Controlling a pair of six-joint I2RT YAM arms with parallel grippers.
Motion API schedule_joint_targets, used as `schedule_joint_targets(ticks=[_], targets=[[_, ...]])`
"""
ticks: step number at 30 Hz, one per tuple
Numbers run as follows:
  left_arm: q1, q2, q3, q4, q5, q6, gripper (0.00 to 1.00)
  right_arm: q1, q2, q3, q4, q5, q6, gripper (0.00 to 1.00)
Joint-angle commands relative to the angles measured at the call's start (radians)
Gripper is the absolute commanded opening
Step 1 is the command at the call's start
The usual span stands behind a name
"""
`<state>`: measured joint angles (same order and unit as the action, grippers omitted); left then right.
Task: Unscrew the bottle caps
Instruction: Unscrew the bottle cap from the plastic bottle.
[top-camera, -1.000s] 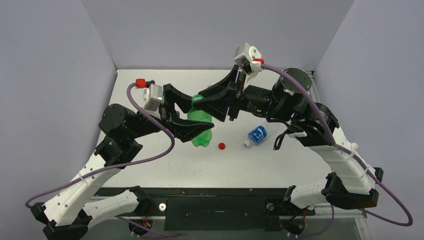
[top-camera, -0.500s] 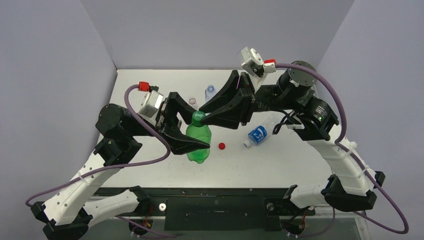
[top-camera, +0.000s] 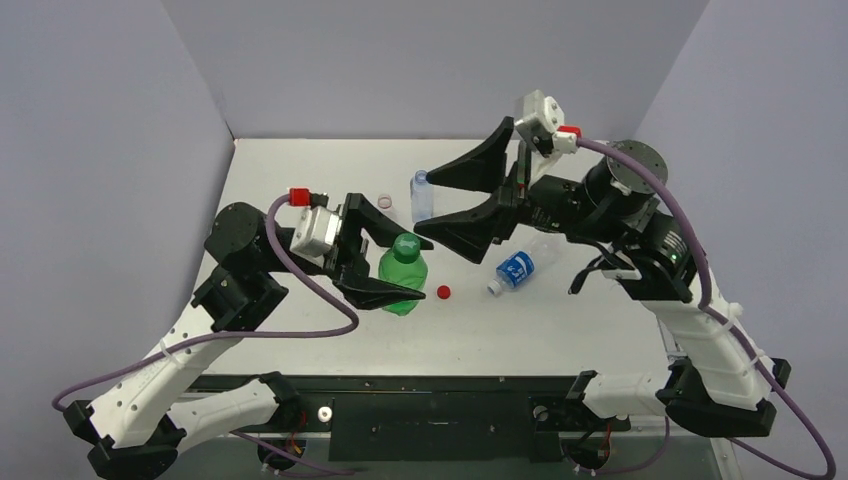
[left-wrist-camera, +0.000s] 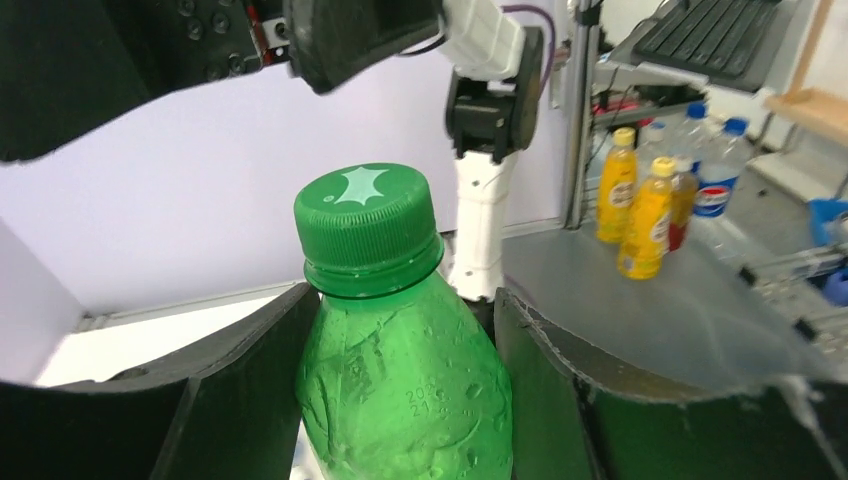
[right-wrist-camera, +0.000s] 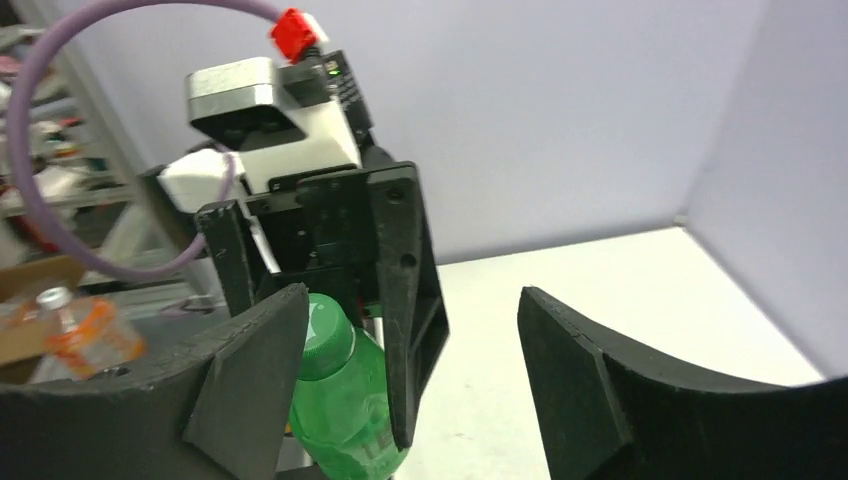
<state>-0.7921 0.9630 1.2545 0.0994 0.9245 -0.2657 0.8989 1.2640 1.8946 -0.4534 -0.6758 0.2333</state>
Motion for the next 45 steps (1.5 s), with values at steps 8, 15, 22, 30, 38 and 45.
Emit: schedule_joint_targets(ticks=[8,15,22,30,38,45], targets=[[0.002,-0.076,-0.046,-0.148,-0.013,0.599,0.00,0.095,-0.299,-0.388,0.044,0.421,-0.263,0.74],[0.002,-0.093,-0.064,0.001,0.004,0.471,0.00,0.067,-0.344,-0.488,0.040,0.320,-0.302,0.74],[0.000,-0.066,-0.031,0.231,-0.235,-0.003,0.00,0.063,-0.339,-0.627,0.388,0.123,-0.163,0.76],[-0.010,-0.052,0.006,0.195,-0.330,-0.098,0.00,0.091,-0.221,-0.639,0.820,-0.054,0.057,0.77],[-0.024,-0.038,0.033,0.200,-0.286,-0.104,0.00,0.115,-0.050,-0.539,0.897,-0.141,0.183,0.72],[-0.034,-0.046,0.048,0.164,-0.287,-0.117,0.41,0.091,-0.015,-0.492,0.923,-0.133,0.264,0.00]])
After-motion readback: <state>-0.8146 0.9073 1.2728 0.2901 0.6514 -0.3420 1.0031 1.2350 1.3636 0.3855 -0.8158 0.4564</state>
